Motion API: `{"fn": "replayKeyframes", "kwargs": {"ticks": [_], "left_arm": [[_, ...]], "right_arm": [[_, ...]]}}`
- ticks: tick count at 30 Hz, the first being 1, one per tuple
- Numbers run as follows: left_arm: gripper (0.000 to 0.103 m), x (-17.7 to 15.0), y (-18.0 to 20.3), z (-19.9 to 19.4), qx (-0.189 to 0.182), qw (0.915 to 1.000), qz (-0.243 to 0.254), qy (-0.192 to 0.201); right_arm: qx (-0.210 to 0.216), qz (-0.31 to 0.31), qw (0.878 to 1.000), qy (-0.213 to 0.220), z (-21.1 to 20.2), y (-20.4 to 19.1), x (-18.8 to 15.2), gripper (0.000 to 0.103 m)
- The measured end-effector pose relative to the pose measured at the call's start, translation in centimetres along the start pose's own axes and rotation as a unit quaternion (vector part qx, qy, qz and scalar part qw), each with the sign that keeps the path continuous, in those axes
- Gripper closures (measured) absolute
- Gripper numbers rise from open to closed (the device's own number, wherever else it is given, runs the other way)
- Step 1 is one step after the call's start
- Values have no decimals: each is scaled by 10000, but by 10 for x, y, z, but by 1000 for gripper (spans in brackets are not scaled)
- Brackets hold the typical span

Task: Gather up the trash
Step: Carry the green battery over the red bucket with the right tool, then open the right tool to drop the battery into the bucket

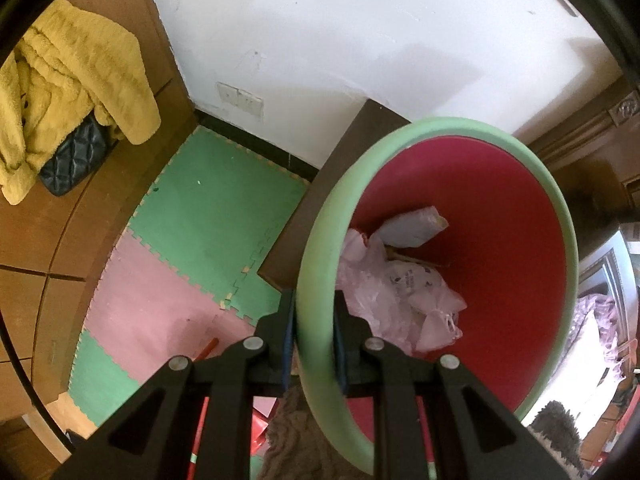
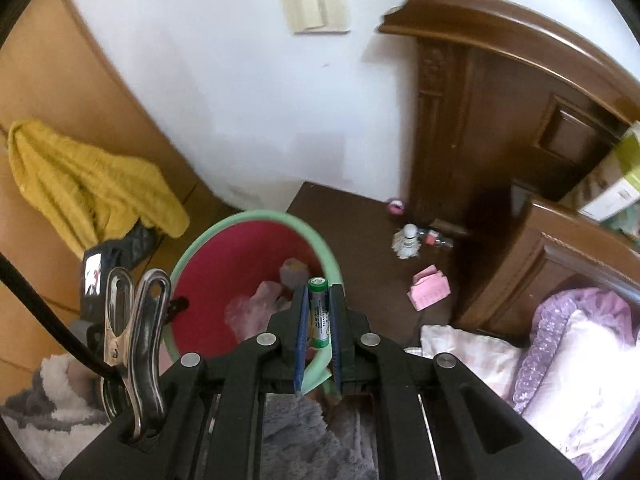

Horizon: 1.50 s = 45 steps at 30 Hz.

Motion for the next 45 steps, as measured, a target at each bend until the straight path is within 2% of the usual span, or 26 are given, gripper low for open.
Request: {"fn": "replayKeyframes", "kwargs": {"ticks": [9, 17, 29, 34, 35, 36, 38, 45], "left_arm": [[86, -1, 1, 1, 37, 10000, 75, 6], [86, -2, 3, 2, 85, 9999, 77, 7], [87, -2, 5, 3, 187, 9998, 30, -3], [87, -1, 4, 3, 181, 9998, -68, -13], [87, -1, 3, 3, 192, 9998, -77, -12], [87, -1, 3, 2, 204, 9998, -81, -9], [87, -1, 4, 3, 224, 9997, -83, -4], [87, -1, 4, 3, 226, 9997, -111, -16]], "right_arm": [[371, -568, 9977, -91, 15, -33, 4, 92], [676, -1390, 9867, -501, 48, -83, 3, 92], [567, -1367, 9870, -625, 68, -77, 16, 92], [532, -1426, 9868, -547, 69, -75, 21, 92], [539, -1438, 9866, -554, 70, -74, 22, 89], [544, -1466, 9861, -567, 70, -74, 23, 81], [547, -1582, 9844, -534, 70, -75, 23, 74], [468, -1774, 9815, -549, 73, -78, 25, 71]]}}
Point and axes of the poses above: each gripper's, at about its wrist camera, not at the fingertips, and z roughly the way its jaws point, y to its right, x to its top, the point moved 1 cm from there along z, roughly the way its jaws point, and after that the axes turned 6 degrees about -x, right-handed, at the moved point
